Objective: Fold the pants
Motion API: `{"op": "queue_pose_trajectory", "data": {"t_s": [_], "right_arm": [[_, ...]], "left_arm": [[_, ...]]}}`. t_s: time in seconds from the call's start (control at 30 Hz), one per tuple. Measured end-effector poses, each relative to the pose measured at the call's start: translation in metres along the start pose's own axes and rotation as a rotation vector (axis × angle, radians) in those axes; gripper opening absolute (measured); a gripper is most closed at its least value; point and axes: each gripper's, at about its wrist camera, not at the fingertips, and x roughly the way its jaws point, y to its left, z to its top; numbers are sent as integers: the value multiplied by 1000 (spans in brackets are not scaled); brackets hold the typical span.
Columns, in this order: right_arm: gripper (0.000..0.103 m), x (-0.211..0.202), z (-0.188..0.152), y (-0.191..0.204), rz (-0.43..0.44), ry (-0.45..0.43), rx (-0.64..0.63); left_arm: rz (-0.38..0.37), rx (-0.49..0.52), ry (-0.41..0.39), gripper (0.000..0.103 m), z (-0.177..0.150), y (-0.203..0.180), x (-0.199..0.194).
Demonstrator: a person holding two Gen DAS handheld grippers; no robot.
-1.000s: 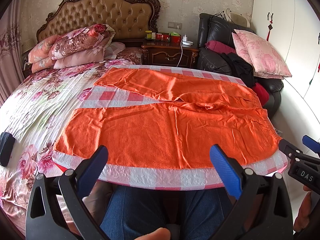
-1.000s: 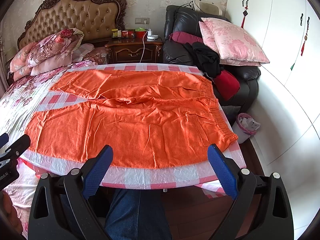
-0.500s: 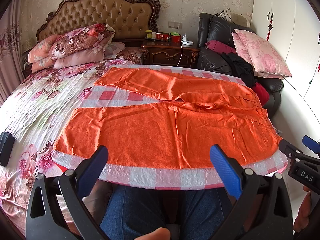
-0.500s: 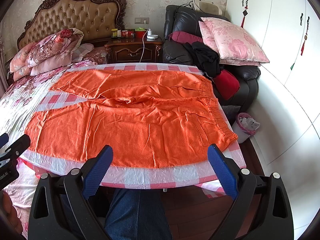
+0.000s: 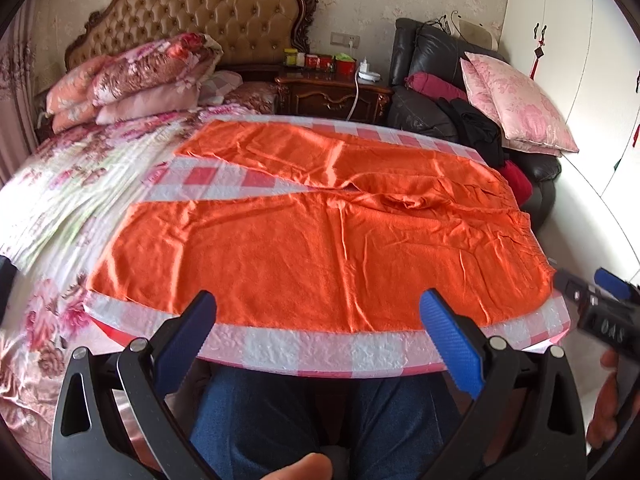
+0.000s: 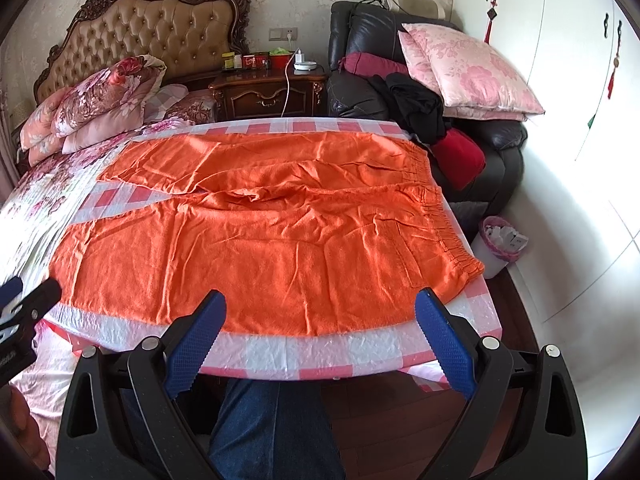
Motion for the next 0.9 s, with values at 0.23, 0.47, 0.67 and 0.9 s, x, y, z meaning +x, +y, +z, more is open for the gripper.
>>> {"op": "queue_pose_trajectory", "data": {"t_s": [0.23, 0.47, 0.67, 0.9], "right_arm": [[92, 89, 71, -79, -6, 110, 49], [92, 228, 185, -157, 12, 301, 146], [86, 326, 248, -160, -19, 414, 139], [81, 393, 277, -138, -58, 474, -68]], "left_arm": [[-94, -36, 116, 101, -9, 12, 59], [-114, -61, 155, 100, -5, 29, 92], [-38, -102, 204, 99, 1, 54, 105], [35, -151, 243, 99, 11, 81, 122]]}}
